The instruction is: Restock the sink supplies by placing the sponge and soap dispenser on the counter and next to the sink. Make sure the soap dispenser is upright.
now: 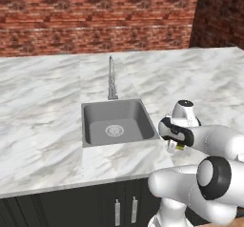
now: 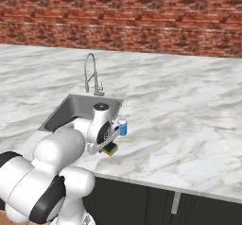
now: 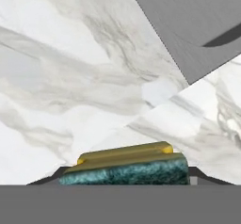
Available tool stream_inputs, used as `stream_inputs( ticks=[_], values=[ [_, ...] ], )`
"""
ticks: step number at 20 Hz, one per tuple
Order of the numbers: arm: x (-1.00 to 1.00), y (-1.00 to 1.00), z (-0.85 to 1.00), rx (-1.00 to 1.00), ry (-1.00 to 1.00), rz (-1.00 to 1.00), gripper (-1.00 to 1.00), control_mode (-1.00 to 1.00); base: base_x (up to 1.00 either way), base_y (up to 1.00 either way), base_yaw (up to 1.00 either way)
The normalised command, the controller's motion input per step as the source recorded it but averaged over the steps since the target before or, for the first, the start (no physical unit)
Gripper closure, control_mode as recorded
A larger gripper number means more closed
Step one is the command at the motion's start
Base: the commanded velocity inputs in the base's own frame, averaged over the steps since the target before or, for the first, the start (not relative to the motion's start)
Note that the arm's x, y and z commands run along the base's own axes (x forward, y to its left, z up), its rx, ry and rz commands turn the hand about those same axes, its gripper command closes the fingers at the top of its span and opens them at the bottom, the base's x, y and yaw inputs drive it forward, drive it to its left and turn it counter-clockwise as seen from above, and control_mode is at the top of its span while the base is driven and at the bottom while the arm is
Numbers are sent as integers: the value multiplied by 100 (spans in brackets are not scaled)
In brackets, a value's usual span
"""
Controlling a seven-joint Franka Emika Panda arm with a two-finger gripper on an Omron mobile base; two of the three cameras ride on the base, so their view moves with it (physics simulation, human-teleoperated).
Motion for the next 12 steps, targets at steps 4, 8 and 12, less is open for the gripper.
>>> stream_inputs(
  ticks=[4,8,12],
  values=[
    [39,1,-19,0,9,0,100,-100,0,0,0],
    [31,0,-17,0,4,0,100,-100,0,0,0],
    [15,0,-18,0,0,0,100,-100,0,0,0]
  ],
)
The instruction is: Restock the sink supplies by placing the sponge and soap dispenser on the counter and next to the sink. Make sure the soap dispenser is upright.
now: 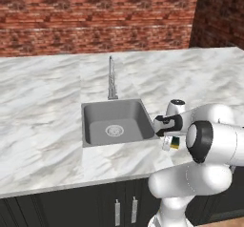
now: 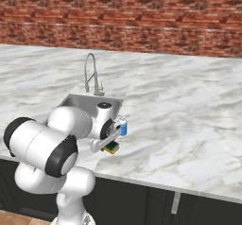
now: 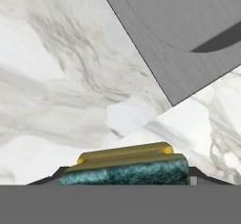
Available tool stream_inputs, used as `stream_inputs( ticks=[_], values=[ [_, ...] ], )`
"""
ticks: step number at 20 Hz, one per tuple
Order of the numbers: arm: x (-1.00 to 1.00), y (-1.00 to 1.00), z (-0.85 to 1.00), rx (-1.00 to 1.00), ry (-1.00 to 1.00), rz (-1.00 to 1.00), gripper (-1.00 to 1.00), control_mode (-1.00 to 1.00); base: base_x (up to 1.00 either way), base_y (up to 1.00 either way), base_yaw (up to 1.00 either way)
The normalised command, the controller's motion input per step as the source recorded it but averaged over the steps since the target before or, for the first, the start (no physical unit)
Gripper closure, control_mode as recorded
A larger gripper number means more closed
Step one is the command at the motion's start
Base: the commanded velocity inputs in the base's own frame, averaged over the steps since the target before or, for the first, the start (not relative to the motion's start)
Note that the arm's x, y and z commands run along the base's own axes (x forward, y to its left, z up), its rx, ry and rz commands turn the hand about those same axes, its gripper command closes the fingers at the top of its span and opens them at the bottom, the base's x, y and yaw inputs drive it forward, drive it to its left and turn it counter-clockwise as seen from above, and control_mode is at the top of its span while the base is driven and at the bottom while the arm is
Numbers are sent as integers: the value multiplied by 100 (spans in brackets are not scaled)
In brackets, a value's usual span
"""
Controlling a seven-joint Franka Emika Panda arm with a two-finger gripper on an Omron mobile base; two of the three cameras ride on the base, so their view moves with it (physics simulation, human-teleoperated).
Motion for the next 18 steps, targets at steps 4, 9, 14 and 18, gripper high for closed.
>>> stream_inputs(
  ticks=[4,9,14,18],
  values=[
    [3,0,-28,0,0,0,-100,-100,0,0,0],
    [5,0,-4,0,-1,0,-100,-100,0,0,0],
    [-12,0,22,0,-8,0,-100,-100,0,0,0],
    [-34,2,71,0,-12,0,-100,-100,0,0,0]
  ],
)
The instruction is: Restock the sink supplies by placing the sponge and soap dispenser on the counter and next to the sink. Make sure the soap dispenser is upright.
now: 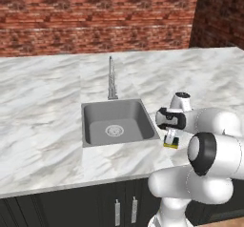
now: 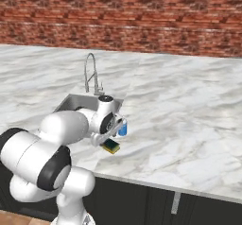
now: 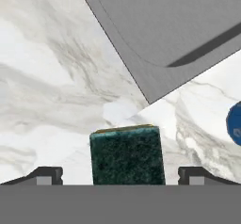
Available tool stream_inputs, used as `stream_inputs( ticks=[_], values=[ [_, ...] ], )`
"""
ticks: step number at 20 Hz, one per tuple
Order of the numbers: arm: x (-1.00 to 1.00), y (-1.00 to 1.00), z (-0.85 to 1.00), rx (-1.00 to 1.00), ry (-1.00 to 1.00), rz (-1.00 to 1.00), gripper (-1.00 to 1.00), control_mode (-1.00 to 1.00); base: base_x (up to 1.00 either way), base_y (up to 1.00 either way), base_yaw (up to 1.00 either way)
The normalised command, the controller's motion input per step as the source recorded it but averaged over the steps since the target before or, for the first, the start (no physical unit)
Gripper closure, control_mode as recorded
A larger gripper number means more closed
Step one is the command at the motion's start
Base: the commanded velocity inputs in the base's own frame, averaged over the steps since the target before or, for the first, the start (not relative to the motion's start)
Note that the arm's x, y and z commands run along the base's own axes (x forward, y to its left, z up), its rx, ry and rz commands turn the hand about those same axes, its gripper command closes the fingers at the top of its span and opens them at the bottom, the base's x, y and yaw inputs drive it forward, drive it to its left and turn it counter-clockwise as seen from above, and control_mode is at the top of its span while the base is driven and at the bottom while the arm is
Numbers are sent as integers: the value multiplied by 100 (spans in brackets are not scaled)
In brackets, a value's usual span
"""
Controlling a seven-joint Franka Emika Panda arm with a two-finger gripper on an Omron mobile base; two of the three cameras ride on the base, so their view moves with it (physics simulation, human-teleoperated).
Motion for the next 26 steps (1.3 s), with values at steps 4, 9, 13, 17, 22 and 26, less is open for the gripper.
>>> stream_inputs(
  ticks=[4,9,13,17,22,26],
  values=[
    [-31,5,67,0,-15,0,-100,-100,0,0,0],
    [-38,12,70,0,-13,0,-100,-100,0,0,0],
    [-35,21,72,0,-10,-2,-100,-100,0,0,0],
    [-35,29,66,-1,-9,-6,-100,-100,0,0,0],
    [-72,7,27,0,-14,-10,-100,-100,0,0,0],
    [-52,3,11,0,-11,-11,-100,-100,0,0,0]
  ],
)
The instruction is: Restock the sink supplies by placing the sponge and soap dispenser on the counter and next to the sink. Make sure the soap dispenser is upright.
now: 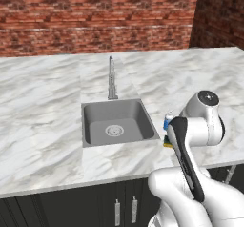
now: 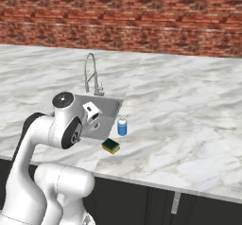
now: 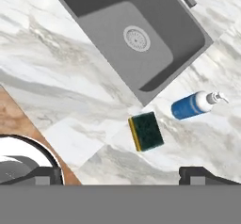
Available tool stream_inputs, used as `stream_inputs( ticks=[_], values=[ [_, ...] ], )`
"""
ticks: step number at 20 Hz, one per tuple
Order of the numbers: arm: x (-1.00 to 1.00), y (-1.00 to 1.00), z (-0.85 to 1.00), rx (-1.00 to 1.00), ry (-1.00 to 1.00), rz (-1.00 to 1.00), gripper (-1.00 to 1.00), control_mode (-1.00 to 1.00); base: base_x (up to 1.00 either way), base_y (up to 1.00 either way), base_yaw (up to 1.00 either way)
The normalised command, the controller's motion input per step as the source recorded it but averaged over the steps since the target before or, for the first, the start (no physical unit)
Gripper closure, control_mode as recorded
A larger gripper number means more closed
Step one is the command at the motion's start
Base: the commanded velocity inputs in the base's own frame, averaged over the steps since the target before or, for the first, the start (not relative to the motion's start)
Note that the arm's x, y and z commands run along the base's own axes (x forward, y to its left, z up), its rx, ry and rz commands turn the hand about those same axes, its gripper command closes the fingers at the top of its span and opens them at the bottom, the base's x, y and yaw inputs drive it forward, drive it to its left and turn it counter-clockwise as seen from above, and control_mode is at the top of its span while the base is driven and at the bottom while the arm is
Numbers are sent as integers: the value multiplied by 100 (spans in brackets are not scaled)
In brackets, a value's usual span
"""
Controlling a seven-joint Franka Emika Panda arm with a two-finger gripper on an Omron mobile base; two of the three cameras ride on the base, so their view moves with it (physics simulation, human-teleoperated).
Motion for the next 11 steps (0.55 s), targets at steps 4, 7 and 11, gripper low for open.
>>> stream_inputs(
  ticks=[4,7,11],
  values=[
    [-15,10,0,0,-1,-7,-100,-100,0,0,0],
    [-2,9,2,0,0,-3,-100,-100,0,0,0],
    [-1,13,12,0,0,-2,-100,-100,0,0,0]
  ],
)
